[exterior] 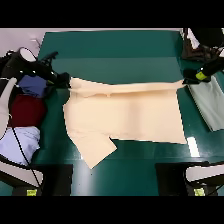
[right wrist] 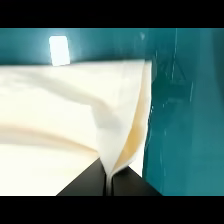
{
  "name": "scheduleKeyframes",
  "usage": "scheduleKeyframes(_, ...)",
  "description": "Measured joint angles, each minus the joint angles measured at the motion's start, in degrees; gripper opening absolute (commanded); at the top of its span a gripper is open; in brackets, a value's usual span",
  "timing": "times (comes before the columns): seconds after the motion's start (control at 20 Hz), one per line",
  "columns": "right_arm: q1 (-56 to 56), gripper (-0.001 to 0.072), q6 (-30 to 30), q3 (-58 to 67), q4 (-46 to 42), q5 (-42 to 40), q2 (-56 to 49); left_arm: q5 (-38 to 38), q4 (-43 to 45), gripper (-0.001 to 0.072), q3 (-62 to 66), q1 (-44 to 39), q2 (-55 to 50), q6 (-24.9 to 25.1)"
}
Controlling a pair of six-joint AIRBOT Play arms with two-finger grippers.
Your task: Fold the shirts.
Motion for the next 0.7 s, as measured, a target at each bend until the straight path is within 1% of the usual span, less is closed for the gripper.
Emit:
scheduleKeyframes(0.05,0.0,0.0025,0.0,-2.7,0.0,-0.8,0.9,0.4,0.4,0.0099,-1.7,-0.6,0.0,-0.1)
scheduleKeyframes(0.1,0.0,0.0093,-0.1,-5.4,0.0,-1.5,1.7,0.8,0.8,0.0492,-3.5,-1.0,-0.1,-0.4)
scheduleKeyframes(0.15,0.0,0.0333,-0.1,-7.7,0.1,-2.3,2.4,1.5,1.4,0.0667,-4.9,-1.2,0.0,-1.0)
scheduleKeyframes(0.2,-0.1,0.0401,-0.2,-9.3,-0.1,-2.8,2.9,1.9,1.4,0.0575,-5.9,-1.3,0.0,-1.7)
scheduleKeyframes(0.25,-0.1,0.0401,-0.2,-10.5,0.0,-3.0,3.4,2.1,1.4,0.0549,-6.6,-1.5,0.1,-2.4)
scheduleKeyframes(0.4,-0.2,0.0400,-0.3,-11.9,-0.2,-1.6,5.5,1.7,1.5,0.0549,-8.6,-1.8,3.4,-3.4)
scheduleKeyframes(0.5,-0.2,0.0398,-0.7,-13.1,-0.8,-0.3,8.6,1.5,2.3,0.0549,-13.0,-1.9,8.7,-3.8)
scheduleKeyframes(0.55,-0.2,0.0386,-0.9,-14.2,-1.3,0.4,10.6,1.5,2.6,0.0549,-17.0,-1.9,12.2,-4.1)
scheduleKeyframes(0.7,-0.2,0.0386,-1.2,-18.5,-1.9,1.0,16.6,2.8,2.8,0.0549,-32.3,-2.0,23.5,-4.8)
